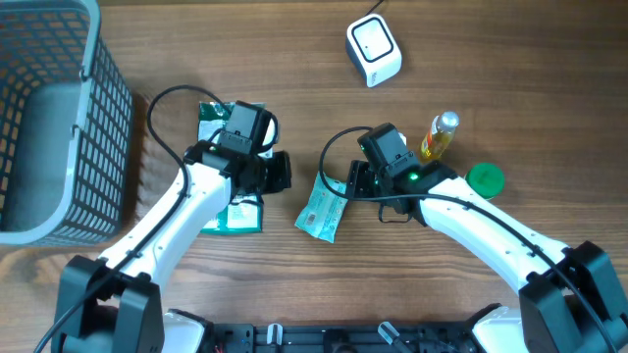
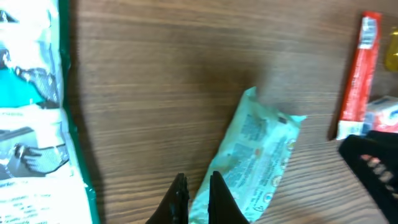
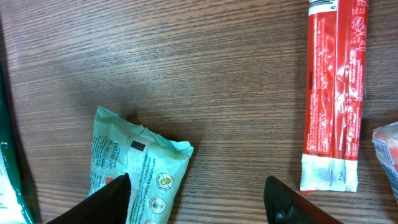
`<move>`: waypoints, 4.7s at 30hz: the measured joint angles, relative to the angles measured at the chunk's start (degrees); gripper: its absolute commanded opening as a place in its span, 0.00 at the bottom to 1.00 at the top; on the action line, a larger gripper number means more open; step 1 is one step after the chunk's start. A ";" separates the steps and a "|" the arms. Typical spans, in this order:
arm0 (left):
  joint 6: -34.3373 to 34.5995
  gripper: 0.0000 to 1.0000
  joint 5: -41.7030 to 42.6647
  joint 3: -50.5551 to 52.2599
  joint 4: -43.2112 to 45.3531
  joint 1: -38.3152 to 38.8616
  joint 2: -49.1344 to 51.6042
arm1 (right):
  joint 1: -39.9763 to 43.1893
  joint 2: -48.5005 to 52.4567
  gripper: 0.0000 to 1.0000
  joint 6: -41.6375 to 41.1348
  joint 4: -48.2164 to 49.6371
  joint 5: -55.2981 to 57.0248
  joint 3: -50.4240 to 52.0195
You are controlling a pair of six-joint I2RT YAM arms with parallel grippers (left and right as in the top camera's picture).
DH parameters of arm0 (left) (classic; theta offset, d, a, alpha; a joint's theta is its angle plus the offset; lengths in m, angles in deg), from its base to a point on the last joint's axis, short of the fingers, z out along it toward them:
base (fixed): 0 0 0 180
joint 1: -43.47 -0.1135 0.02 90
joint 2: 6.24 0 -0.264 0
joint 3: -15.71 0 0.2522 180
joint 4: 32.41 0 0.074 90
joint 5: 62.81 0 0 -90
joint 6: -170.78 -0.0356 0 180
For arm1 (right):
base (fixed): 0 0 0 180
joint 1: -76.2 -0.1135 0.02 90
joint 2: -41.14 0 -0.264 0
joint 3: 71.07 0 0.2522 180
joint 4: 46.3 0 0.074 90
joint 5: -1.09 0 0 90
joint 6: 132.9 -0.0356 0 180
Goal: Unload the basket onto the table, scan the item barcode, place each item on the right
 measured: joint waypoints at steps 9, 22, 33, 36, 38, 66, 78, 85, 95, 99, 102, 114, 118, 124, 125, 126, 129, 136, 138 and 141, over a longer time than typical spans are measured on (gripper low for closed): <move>0.46 0.07 -0.57 4.39 0.31 0.00 0.00 | 0.00 0.02 0.71 0.00 -0.04 0.00 0.00; 0.87 0.07 -0.57 5.53 1.03 0.00 0.00 | 0.00 3.13 0.72 0.50 0.00 -0.02 0.02; 3.45 0.07 -0.61 5.53 1.55 1.66 0.00 | 0.00 3.15 0.73 2.19 2.14 -0.70 0.11; 3.93 0.07 -0.59 5.53 1.57 3.65 0.00 | 0.00 3.19 0.75 3.52 4.70 -0.83 0.11; 4.76 0.05 -0.57 5.53 1.20 5.27 0.00 | 0.00 3.30 0.75 4.61 6.49 -1.16 0.11; 14.38 0.30 -0.42 10.93 5.49 12.85 0.04 | 0.00 3.56 0.82 9.53 10.84 -3.54 0.11; 15.04 0.32 -0.33 10.93 6.23 13.16 2.14 | 0.00 3.56 0.82 9.55 10.51 -3.72 0.11; 15.23 0.25 0.15 10.93 8.15 13.14 4.85 | 0.00 3.56 0.82 9.53 10.25 -3.72 0.11; 15.21 0.23 -0.55 10.93 9.86 13.14 4.96 | 0.00 3.67 0.82 9.53 10.08 -3.72 0.11; 14.73 0.22 -1.36 10.93 10.82 13.14 5.05 | 0.00 3.67 0.82 9.53 9.86 -3.72 0.11; 13.88 0.24 -1.53 10.93 11.13 12.85 5.16 | 0.00 3.67 0.82 9.53 9.57 -3.72 0.11; 4.94 0.24 -2.93 10.93 13.86 8.22 5.35 | 0.00 3.72 0.82 9.53 9.20 -3.78 0.11; 3.28 0.23 -3.61 10.93 14.56 6.78 5.38 | 0.00 3.72 0.82 9.51 8.98 -4.37 0.11; 2.89 0.27 -4.04 10.10 11.78 6.67 5.35 | 0.00 3.74 0.82 9.44 8.20 -4.37 0.11; 2.86 0.27 -4.07 9.66 10.36 6.67 5.35 | 0.00 3.74 0.82 9.44 8.17 -4.37 0.11; 2.84 0.27 -4.26 8.72 7.98 6.67 5.35 | 0.00 3.76 0.82 9.44 8.17 -4.37 0.11; 2.69 0.27 -4.57 6.12 3.26 6.67 5.20 | 0.00 3.76 0.82 9.27 8.15 -4.85 0.11; 2.67 0.28 -4.92 2.10 0.94 6.67 4.68 | 0.00 3.76 0.83 9.25 8.15 -5.70 0.11; 2.67 0.30 -4.92 2.10 0.72 6.67 4.68 | 0.00 3.76 0.83 9.25 8.04 -5.84 0.11; 2.67 0.32 -4.92 2.10 0.44 6.67 4.68 | 0.00 3.76 0.83 9.25 7.72 -5.86 0.11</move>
